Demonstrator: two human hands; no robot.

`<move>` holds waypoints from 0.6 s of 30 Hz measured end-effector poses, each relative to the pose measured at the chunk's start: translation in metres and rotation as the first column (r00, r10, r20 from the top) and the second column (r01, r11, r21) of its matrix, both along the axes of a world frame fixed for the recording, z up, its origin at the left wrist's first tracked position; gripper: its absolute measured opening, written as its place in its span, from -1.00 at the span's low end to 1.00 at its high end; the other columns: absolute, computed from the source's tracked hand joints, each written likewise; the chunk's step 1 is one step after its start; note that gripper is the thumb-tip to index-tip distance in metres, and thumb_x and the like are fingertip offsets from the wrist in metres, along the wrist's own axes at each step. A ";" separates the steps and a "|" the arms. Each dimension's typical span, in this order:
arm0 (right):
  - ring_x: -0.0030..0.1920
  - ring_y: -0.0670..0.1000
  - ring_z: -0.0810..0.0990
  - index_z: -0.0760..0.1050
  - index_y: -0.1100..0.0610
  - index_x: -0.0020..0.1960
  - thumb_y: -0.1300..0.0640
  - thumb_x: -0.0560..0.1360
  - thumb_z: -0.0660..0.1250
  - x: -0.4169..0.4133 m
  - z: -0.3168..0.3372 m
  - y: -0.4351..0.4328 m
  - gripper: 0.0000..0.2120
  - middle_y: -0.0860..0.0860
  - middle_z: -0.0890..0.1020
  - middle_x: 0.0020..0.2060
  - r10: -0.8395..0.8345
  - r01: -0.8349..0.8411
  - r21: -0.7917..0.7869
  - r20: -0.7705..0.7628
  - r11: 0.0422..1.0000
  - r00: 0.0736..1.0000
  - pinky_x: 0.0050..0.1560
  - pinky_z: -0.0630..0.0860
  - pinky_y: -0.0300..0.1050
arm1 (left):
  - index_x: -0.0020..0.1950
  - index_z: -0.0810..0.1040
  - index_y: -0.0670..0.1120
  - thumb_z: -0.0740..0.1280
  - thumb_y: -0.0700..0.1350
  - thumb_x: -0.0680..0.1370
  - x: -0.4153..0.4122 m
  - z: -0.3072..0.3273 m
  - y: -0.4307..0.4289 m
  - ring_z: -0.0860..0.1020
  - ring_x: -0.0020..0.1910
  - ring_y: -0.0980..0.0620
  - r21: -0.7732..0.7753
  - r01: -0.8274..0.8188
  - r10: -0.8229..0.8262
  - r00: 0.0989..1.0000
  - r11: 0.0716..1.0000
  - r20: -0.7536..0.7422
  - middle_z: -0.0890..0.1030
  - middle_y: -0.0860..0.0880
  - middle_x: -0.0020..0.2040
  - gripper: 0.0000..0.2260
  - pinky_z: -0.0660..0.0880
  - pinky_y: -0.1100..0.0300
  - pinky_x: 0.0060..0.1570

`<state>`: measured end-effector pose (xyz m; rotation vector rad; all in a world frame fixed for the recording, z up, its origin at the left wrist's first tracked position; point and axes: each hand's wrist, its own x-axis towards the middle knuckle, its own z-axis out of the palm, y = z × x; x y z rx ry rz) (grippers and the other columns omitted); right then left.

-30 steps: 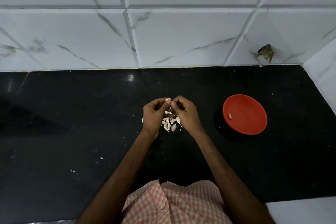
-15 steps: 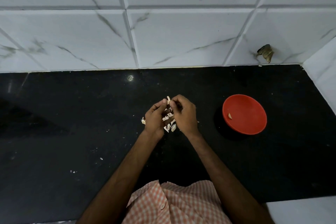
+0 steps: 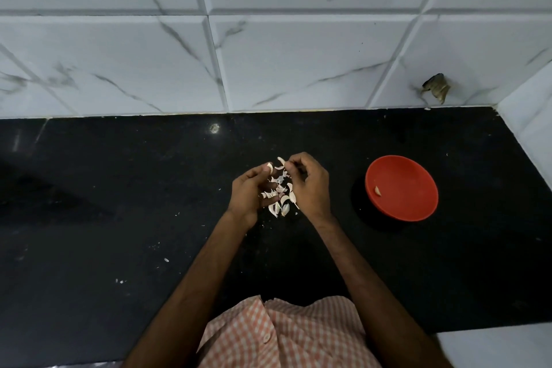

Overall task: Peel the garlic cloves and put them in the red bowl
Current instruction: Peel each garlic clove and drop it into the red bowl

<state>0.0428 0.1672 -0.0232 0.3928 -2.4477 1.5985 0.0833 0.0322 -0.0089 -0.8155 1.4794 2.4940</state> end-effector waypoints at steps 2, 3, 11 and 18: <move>-0.17 -0.06 0.59 0.57 0.20 -0.08 0.25 0.58 0.38 0.000 0.000 0.002 -0.93 -0.03 0.62 -0.20 -0.008 0.008 -0.005 0.030 1.000 1.000 -0.14 0.55 -0.16 | 0.21 0.61 -0.15 0.30 -0.18 0.65 -0.001 -0.003 -0.002 0.59 -0.24 0.13 0.048 -0.005 0.006 1.000 0.999 -0.026 0.69 0.02 -0.09 -0.82 0.59 0.18 -0.33; -0.17 -0.07 0.60 0.57 0.21 -0.08 0.24 0.58 0.39 0.000 -0.002 0.003 -0.94 -0.02 0.62 -0.20 -0.018 0.019 -0.015 0.047 1.000 0.999 -0.14 0.54 -0.20 | 0.23 0.60 -0.14 0.29 -0.17 0.65 0.000 -0.004 -0.003 0.59 -0.25 0.14 0.059 -0.004 0.007 0.999 0.998 -0.048 0.68 0.04 -0.09 -0.81 0.59 0.20 -0.33; -0.06 -0.19 0.65 0.65 0.19 0.04 0.33 0.54 0.41 0.002 -0.033 0.013 -0.88 -0.06 0.70 -0.09 -0.036 0.023 0.053 0.270 0.998 0.962 0.00 0.59 -0.27 | 0.14 0.65 -0.11 0.34 -0.22 0.62 0.002 -0.021 -0.002 0.55 -0.34 0.16 -0.030 -0.055 0.053 0.996 0.998 -0.067 0.67 -0.01 -0.14 -0.86 0.52 0.28 -0.41; 0.18 -0.03 0.64 0.55 0.22 0.31 0.06 0.72 0.14 0.011 -0.031 0.000 -0.67 0.08 0.67 0.18 0.179 0.208 -0.450 0.676 0.869 0.715 0.27 0.55 -0.11 | 0.03 0.70 -0.10 0.52 -0.26 0.47 0.004 -0.031 -0.001 0.66 -0.17 0.12 -0.597 -0.080 -0.089 0.965 0.798 -0.249 0.73 0.04 -0.11 -0.84 0.56 0.30 -0.16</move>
